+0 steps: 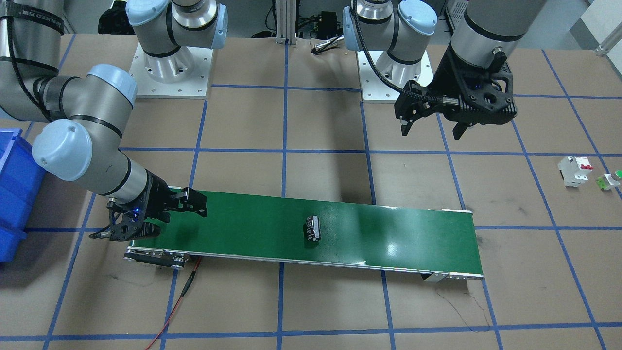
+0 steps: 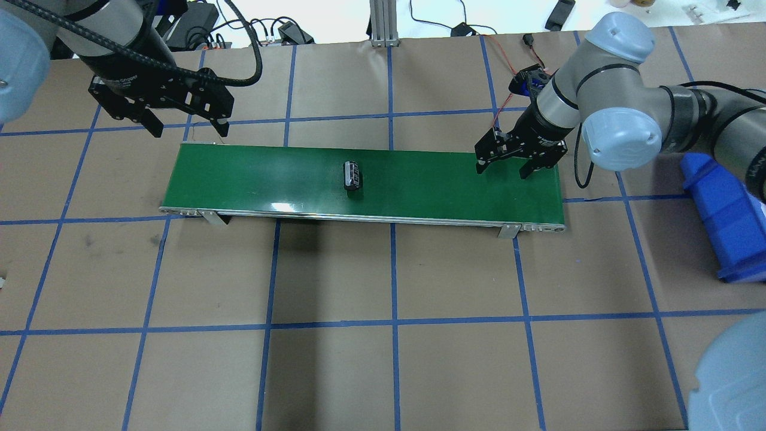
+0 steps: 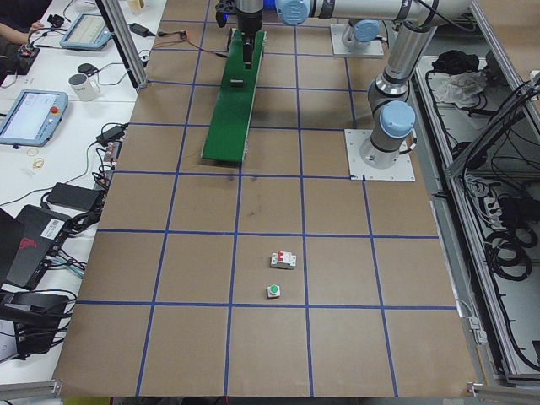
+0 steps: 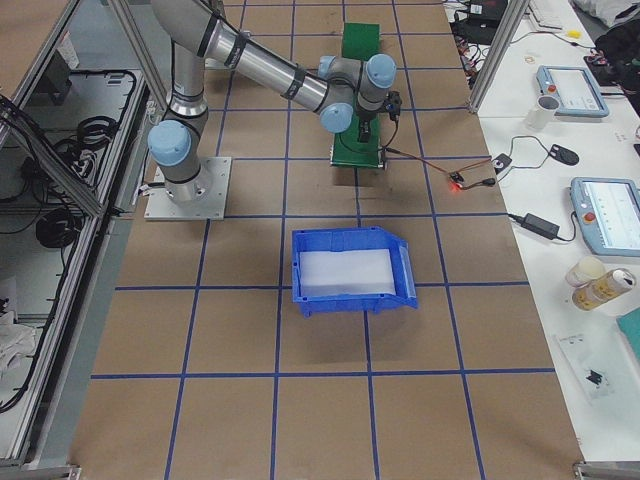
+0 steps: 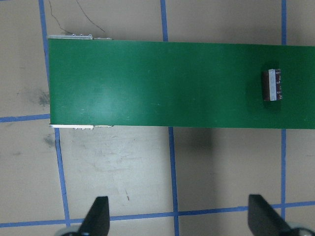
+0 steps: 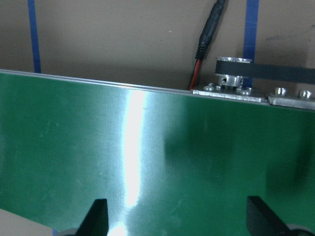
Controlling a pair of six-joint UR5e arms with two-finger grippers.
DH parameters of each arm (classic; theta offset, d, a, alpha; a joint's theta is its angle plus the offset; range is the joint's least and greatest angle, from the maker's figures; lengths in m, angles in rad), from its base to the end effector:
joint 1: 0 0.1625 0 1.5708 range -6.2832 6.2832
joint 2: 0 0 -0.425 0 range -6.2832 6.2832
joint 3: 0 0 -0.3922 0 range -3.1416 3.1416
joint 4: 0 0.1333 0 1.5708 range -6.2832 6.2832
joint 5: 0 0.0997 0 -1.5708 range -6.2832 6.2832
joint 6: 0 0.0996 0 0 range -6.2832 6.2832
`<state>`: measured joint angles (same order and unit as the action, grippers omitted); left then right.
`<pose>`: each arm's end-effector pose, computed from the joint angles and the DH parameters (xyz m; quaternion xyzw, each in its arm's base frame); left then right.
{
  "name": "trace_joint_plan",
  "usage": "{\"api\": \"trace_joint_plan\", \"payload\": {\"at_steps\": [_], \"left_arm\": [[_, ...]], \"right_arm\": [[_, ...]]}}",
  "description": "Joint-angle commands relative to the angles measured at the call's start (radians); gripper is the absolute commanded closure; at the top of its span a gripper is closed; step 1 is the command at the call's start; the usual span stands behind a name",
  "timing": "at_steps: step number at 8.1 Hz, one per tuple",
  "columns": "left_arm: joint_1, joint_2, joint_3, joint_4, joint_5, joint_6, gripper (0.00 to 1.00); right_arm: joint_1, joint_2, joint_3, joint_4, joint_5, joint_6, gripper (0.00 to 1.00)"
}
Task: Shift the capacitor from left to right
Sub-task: 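Raise the left gripper while the right gripper moves to the belt's far end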
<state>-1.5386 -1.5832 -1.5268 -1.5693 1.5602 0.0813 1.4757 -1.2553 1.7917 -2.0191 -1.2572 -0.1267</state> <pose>-0.1182 -0.5043 0.5036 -0.0246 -0.9995 0.0168 0.0043 0.1101 -0.5730 0.2629 -0.0087 0.9868 0.0260 0.1599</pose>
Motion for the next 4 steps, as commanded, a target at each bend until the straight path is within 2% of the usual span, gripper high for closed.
{"api": "trace_joint_plan", "payload": {"at_steps": [1,4], "left_arm": [[0.0,0.0,-0.001,0.0,0.001,0.002,0.0],[0.0,0.003,0.002,0.0,0.001,0.002,0.0]], "right_arm": [[0.0,0.01,0.0,0.003,-0.001,-0.005,0.0],[0.0,0.01,0.005,0.002,-0.002,-0.007,0.0]]}}
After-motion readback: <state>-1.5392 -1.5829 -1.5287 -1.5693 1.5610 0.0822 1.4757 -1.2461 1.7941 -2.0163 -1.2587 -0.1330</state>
